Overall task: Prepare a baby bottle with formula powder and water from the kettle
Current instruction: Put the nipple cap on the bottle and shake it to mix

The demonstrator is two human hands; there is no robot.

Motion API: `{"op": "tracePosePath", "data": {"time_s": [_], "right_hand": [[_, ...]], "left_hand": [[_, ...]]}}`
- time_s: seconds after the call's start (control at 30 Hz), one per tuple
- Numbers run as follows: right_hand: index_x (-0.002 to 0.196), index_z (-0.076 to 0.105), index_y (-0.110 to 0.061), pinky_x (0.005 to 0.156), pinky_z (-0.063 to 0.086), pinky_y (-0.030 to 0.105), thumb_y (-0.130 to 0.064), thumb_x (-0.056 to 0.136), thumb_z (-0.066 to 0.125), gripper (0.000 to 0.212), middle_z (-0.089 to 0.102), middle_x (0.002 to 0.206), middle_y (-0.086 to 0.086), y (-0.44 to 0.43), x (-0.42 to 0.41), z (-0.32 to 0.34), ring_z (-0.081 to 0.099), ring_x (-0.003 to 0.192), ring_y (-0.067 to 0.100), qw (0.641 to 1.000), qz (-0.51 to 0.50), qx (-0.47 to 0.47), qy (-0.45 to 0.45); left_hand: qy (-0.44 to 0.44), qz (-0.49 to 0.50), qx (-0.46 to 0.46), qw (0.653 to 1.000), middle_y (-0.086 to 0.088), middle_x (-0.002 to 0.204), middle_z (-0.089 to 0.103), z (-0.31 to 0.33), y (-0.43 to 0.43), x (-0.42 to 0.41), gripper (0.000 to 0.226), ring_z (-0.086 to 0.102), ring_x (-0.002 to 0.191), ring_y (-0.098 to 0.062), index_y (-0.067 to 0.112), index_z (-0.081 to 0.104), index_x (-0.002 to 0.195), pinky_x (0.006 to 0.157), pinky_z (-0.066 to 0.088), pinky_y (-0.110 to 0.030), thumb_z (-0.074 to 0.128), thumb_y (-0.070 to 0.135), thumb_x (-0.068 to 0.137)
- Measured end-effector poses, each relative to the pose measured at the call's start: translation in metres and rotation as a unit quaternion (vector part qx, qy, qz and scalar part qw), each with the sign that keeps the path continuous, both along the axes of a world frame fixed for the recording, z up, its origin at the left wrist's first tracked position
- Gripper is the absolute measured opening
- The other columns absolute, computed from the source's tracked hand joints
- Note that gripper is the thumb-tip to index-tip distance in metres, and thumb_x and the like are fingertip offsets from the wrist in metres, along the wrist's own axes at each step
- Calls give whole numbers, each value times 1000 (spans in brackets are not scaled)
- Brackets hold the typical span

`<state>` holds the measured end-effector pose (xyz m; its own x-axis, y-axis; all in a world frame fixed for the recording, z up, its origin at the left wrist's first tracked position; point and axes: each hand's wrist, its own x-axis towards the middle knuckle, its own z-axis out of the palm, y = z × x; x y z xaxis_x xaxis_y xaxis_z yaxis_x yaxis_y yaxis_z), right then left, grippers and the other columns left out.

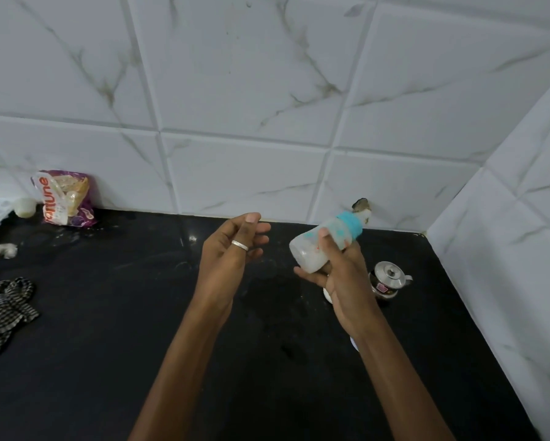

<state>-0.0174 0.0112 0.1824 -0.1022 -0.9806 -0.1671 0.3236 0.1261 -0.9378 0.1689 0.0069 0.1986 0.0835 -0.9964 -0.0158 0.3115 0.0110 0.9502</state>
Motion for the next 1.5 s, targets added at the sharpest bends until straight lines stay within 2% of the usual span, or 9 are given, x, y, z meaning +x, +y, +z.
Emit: {"op": "tracePosePath", "data": {"time_s": [0.4,0.53,0.67,0.83,0.93,1.07,1.23,1.4,1.5], "right_hand": [[132,54,-20,78,64,50,-40,81,82,61,66,128,12,-4,4,2,73,112,25,995,75,3,73],[132,52,-15,77,63,48,-40,85,79,60,66,126,13,-9,2,9,73,113,28,999,-1,-17,-46],[131,55,-21,78,64,48,-43,79,83,64,68,125,8,-5,1,11,72,115,25,994,93,-19,59],[130,53,-17,76,63,47,-40,83,81,59,67,125,11,-8,-1,16,73,113,26,998,3,-37,-41],[132,55,-19,79,63,49,-35,84,77,55,69,123,8,-2,-3,12,71,115,28,994,93,-30,51],[133,53,-14,78,63,50,-31,90,75,51,70,121,8,-4,-3,17,72,114,29,996,10,-57,-62],[134,54,-16,76,63,50,-39,80,82,65,68,123,10,2,1,12,71,115,31,994,104,-32,25],[138,48,-10,77,62,48,-32,88,69,58,66,125,13,-4,1,17,72,114,29,996,23,-56,-71],[135,51,-16,78,63,50,-38,85,76,60,65,131,20,-1,1,15,69,117,33,991,126,-36,40]], "left_hand": [[1,9,8,1000,-1,107,80,1,3,3,34,73,96,-16,22,75,107,81,57,-29,65,48,87],[3,8,5,1000,-1,107,80,3,5,3,34,73,95,-15,23,75,106,80,57,-28,65,49,87],[-4,6,12,1000,-1,107,80,1,4,3,21,72,97,-17,21,74,108,81,57,-29,61,35,99],[-7,5,6,1000,-1,108,80,1,6,5,29,73,97,-15,24,75,107,78,58,-25,64,46,92],[-7,6,9,1000,-1,108,80,-1,6,6,30,73,98,-17,24,75,107,79,56,-27,64,47,91],[-8,5,8,1000,-1,109,80,-2,7,9,25,73,96,-15,26,76,106,79,57,-27,65,45,93],[-7,9,12,1000,-2,108,80,-3,7,11,24,73,97,-17,26,76,106,82,56,-31,65,44,94],[-6,9,8,1000,-2,108,80,-4,7,14,18,73,97,-16,31,78,100,80,56,-30,65,43,97],[-1,12,9,1000,-2,108,80,-4,6,14,24,72,98,-19,28,77,103,81,55,-32,67,47,92]]}}
